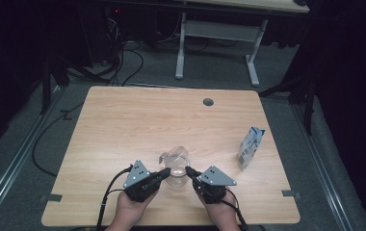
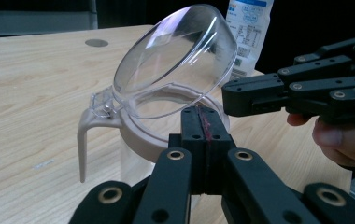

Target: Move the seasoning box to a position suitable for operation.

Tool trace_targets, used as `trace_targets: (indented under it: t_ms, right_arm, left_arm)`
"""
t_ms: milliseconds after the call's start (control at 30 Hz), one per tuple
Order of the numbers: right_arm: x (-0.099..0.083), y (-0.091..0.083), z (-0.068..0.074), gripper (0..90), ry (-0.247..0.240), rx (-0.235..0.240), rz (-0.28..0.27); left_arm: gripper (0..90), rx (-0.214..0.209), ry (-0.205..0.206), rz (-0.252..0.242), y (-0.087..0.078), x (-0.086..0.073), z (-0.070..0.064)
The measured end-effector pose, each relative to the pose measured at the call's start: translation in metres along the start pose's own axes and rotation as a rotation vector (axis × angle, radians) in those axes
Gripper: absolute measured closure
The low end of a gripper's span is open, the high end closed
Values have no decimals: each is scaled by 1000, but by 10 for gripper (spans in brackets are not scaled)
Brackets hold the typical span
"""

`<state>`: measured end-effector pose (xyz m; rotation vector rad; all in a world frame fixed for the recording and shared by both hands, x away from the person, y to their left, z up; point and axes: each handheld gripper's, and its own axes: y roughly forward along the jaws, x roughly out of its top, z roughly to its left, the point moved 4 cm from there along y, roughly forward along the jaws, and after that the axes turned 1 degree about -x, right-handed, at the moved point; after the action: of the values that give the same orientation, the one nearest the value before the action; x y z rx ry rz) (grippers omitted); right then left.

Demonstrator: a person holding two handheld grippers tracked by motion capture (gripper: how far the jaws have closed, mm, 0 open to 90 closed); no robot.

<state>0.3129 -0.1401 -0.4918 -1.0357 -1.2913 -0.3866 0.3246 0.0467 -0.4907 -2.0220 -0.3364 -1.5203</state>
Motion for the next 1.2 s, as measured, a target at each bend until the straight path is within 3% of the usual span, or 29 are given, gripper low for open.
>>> trace_targets:
  t_ms: [733, 1000, 1200]
  right_arm:
    - [-1, 0, 1, 896, -5, -9, -7]
    - [-1, 0, 1, 893, -3, -8, -8]
    - [-1, 0, 1, 876, -4, -5, -6]
  left_arm:
    - [899, 60, -50, -74, -13, 5, 23]
    - [899, 74, -47, -65, -15, 2, 27]
    - [898, 90, -34, -32, -16, -6, 31]
